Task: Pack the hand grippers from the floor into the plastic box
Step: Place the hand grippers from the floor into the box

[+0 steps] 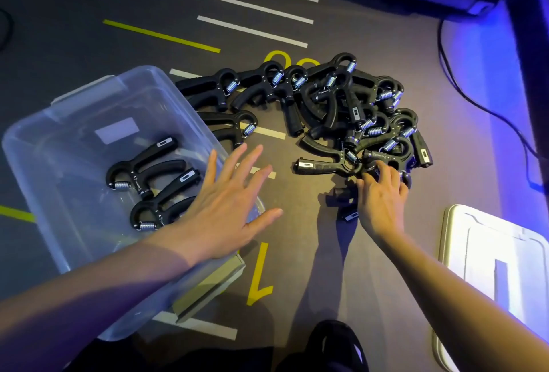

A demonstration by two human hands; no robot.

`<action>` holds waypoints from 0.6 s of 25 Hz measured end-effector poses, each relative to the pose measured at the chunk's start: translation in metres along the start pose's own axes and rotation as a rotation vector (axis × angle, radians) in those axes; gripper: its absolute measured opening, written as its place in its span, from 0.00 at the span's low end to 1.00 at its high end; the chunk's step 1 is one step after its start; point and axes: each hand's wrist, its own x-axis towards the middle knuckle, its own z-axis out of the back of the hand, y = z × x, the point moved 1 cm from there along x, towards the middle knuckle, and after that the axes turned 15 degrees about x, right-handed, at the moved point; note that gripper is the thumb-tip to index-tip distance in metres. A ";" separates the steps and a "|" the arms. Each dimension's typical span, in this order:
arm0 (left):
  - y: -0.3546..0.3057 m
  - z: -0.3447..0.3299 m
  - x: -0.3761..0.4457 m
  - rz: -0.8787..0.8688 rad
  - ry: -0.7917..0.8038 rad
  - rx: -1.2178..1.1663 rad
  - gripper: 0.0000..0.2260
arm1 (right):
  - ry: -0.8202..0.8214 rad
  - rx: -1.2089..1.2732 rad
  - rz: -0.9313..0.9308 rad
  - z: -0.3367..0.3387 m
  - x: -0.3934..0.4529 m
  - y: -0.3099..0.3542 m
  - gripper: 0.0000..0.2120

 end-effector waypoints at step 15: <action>0.106 0.029 -0.023 0.475 -0.198 -0.160 0.27 | -0.280 0.495 0.941 0.105 0.012 0.209 0.20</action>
